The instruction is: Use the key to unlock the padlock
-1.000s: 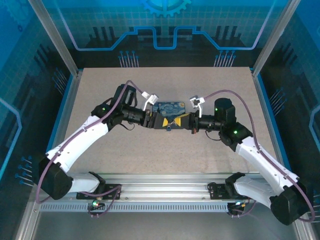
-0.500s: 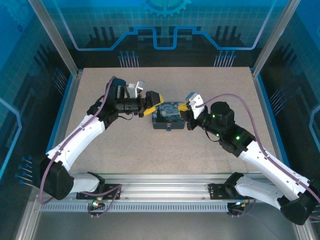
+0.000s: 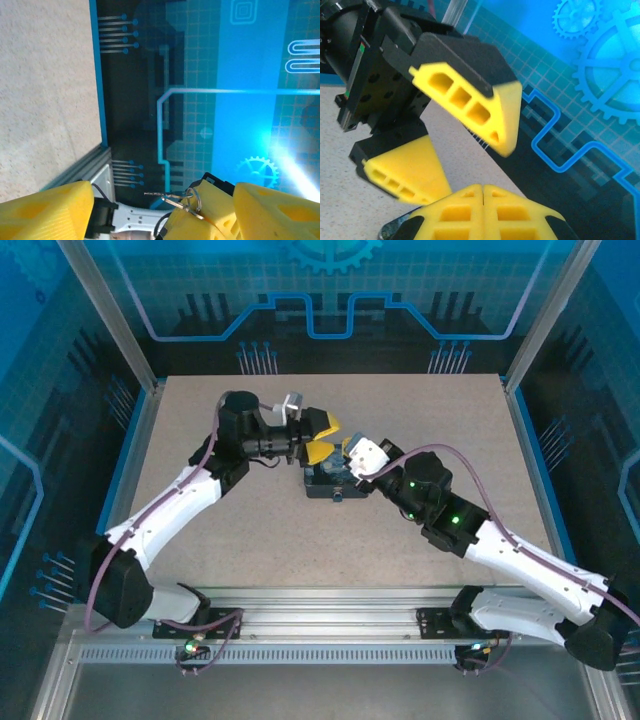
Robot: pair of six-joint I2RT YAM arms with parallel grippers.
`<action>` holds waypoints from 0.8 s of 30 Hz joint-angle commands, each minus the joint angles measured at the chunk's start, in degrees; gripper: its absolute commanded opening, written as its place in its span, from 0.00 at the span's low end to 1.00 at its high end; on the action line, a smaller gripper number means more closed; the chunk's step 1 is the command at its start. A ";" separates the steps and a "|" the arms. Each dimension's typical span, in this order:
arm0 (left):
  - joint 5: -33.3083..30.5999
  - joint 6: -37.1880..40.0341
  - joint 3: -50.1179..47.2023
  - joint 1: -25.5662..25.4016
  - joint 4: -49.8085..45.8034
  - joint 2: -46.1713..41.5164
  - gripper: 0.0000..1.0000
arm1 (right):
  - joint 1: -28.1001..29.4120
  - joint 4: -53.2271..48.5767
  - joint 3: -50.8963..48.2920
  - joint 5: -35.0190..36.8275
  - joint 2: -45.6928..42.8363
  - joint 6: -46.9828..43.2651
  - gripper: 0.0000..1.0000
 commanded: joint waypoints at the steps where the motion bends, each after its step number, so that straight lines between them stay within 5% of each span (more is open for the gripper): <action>1: 3.14 -5.98 2.46 -1.01 5.03 1.00 0.70 | 1.40 4.19 -0.02 3.18 0.51 -4.21 0.00; 24: 4.30 -10.12 1.33 -0.81 11.03 2.18 0.21 | 3.45 2.89 -3.84 2.23 -0.48 -7.88 0.00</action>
